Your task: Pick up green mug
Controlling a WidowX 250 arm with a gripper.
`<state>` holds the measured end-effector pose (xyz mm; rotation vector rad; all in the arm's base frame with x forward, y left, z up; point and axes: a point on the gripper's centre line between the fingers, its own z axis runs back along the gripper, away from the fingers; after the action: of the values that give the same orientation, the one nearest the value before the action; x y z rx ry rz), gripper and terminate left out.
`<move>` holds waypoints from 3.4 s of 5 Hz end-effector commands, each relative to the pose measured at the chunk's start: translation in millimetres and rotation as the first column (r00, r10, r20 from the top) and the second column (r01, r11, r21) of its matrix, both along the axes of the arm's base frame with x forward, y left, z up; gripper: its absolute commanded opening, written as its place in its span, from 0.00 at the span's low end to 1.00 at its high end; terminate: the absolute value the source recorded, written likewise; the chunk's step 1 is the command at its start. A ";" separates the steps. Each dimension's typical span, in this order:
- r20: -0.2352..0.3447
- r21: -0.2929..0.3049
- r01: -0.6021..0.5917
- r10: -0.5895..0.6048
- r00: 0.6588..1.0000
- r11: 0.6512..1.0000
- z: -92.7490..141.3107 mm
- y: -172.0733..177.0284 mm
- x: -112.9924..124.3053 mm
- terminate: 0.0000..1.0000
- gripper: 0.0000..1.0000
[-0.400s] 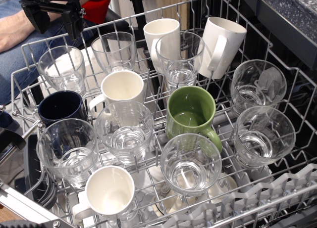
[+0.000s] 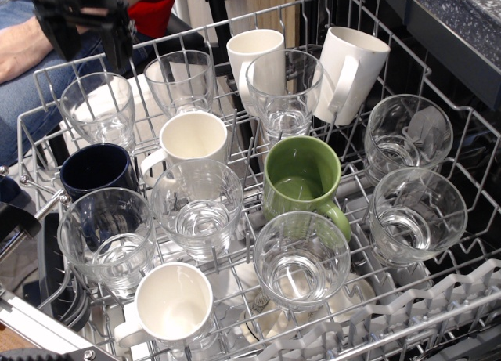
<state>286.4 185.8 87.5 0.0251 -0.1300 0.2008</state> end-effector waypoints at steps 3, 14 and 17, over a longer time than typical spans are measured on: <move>0.153 -0.056 -0.179 0.185 0.971 0.982 -17.7 -106.7 26.9 0.00 1.00; 0.207 0.051 -0.351 0.334 0.920 0.935 -138.3 -145.3 72.2 0.00 0.00; 0.159 -0.058 -0.340 0.345 0.925 0.939 -111.7 -149.5 58.4 0.00 0.00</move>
<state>334.1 33.9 -44.8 0.0031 -0.2109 0.6024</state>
